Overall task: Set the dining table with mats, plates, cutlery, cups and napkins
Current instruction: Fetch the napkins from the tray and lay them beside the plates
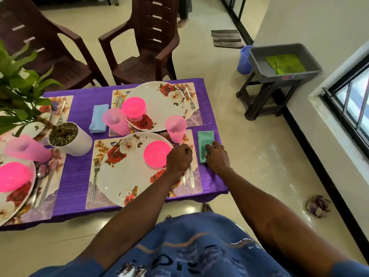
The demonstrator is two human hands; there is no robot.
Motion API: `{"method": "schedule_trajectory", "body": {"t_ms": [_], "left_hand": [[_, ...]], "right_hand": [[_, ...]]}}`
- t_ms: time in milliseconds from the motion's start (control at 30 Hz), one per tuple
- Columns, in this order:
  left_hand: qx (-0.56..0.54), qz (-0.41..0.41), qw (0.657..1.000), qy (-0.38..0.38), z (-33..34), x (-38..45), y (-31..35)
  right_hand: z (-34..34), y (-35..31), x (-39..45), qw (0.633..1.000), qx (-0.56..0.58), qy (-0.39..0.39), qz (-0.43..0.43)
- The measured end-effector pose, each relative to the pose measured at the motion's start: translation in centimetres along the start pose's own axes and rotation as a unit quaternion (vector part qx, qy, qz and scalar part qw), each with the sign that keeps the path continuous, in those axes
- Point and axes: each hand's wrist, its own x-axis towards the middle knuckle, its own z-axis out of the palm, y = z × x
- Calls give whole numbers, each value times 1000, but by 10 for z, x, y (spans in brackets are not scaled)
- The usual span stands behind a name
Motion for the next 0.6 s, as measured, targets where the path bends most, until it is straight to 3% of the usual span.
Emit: {"method": "schedule_trajectory", "body": {"t_ms": [333, 500, 600], "left_hand": [[14, 22, 999, -18, -6, -9, -4], [-11, 44, 999, -24, -1, -8, -1], [-36, 57, 997, -27, 11, -4, 12]], "right_hand": [[-10, 4, 1, 999, -20, -22, -16], [-15, 8, -12, 985, 109, 102, 91], [-21, 20, -16, 974, 136, 132, 125]]}}
